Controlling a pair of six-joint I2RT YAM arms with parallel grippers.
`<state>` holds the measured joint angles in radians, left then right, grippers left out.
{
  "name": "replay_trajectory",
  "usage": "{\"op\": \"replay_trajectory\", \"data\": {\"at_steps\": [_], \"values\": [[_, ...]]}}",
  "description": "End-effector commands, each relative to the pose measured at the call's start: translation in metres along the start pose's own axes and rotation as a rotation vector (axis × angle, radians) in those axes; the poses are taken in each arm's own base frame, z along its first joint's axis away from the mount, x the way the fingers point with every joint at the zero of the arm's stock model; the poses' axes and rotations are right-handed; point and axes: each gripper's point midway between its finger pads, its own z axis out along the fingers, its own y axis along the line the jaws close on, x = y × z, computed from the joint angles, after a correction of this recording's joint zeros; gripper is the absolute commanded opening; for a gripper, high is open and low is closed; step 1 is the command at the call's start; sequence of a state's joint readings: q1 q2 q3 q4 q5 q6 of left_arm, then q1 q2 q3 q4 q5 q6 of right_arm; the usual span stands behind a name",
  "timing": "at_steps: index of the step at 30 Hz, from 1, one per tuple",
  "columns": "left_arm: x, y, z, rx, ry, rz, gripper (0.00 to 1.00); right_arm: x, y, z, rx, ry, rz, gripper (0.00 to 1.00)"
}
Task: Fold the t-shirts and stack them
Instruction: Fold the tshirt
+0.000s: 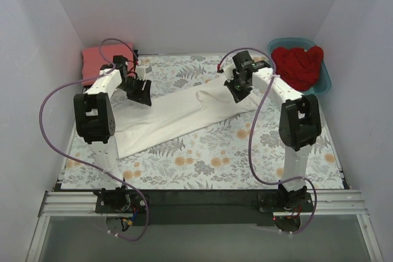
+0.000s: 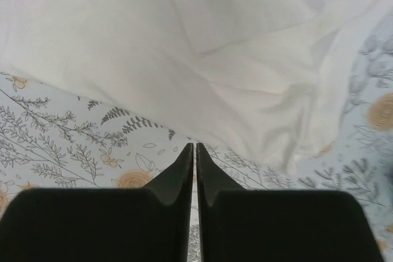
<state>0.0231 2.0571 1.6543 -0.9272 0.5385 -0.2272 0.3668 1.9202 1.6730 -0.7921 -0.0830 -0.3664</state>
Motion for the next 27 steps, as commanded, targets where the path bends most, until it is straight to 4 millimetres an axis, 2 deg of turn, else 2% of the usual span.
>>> {"op": "replay_trajectory", "data": {"at_steps": [1, 4, 5, 7, 8, 9, 10, 11, 12, 15, 16, 18, 19, 21, 22, 23, 24, 25, 26, 27], "values": [[-0.026, 0.007, -0.011, -0.070, -0.060, 0.039, 0.50, 0.016, 0.007, 0.021, -0.013, 0.078, 0.068, 0.08], [-0.013, 0.017, -0.001, -0.097, -0.020, 0.042, 0.49, 0.019, 0.007, 0.039, -0.001, 0.112, 0.070, 0.08], [-0.003, 0.020, 0.005, -0.101, 0.003, 0.040, 0.49, 0.025, 0.005, 0.050, 0.009, 0.140, 0.074, 0.08], [0.008, 0.028, 0.010, -0.137, 0.032, 0.043, 0.48, 0.024, 0.000, 0.058, 0.024, 0.145, 0.072, 0.07], [0.013, 0.029, 0.010, -0.142, 0.041, 0.054, 0.48, 0.029, -0.008, 0.067, 0.059, 0.168, 0.069, 0.07], [0.025, 0.028, 0.015, -0.136, 0.065, 0.050, 0.48, 0.030, -0.010, 0.071, 0.067, 0.176, 0.066, 0.07], [0.030, 0.028, 0.015, -0.140, 0.072, 0.054, 0.47, 0.028, -0.012, 0.074, 0.072, 0.173, 0.059, 0.07], [0.031, 0.028, 0.013, -0.153, 0.068, 0.066, 0.47, 0.033, -0.015, 0.083, 0.084, 0.195, 0.059, 0.07], [0.043, 0.026, 0.016, -0.145, 0.090, 0.058, 0.47, 0.034, -0.018, 0.087, 0.095, 0.201, 0.053, 0.06], [0.056, 0.019, 0.013, -0.139, 0.110, 0.058, 0.47, 0.034, -0.033, 0.102, 0.136, 0.217, 0.035, 0.06], [0.057, 0.007, 0.018, -0.123, 0.121, 0.084, 0.47, 0.034, -0.037, 0.106, 0.146, 0.219, 0.028, 0.06], [0.062, 0.003, 0.014, -0.126, 0.126, 0.091, 0.47, 0.026, -0.053, 0.113, 0.182, 0.207, 0.031, 0.06], [0.073, -0.004, 0.017, -0.110, 0.146, 0.084, 0.47, 0.022, -0.060, 0.116, 0.197, 0.196, 0.022, 0.06], [0.080, -0.016, 0.016, -0.084, 0.148, 0.079, 0.47, 0.005, -0.082, 0.121, 0.255, 0.153, 0.020, 0.06], [0.091, -0.030, 0.018, -0.060, 0.173, 0.073, 0.47, -0.011, -0.093, 0.124, 0.289, 0.102, 0.012, 0.06], [0.100, -0.040, 0.020, -0.042, 0.194, 0.070, 0.47, -0.015, -0.103, 0.132, 0.319, 0.088, -0.008, 0.06], [0.106, -0.050, 0.021, -0.029, 0.208, 0.074, 0.46, -0.037, -0.113, 0.128, 0.349, 0.030, -0.020, 0.07], [0.110, -0.069, 0.026, -0.003, 0.225, 0.090, 0.46, -0.051, -0.120, 0.130, 0.371, -0.010, -0.028, 0.07], [0.120, -0.083, 0.025, 0.017, 0.240, 0.093, 0.46, -0.057, -0.125, 0.142, 0.389, -0.024, -0.038, 0.07], [0.121, -0.100, 0.029, 0.038, 0.249, 0.115, 0.46, -0.086, -0.138, 0.130, 0.427, -0.102, -0.035, 0.08]]}}
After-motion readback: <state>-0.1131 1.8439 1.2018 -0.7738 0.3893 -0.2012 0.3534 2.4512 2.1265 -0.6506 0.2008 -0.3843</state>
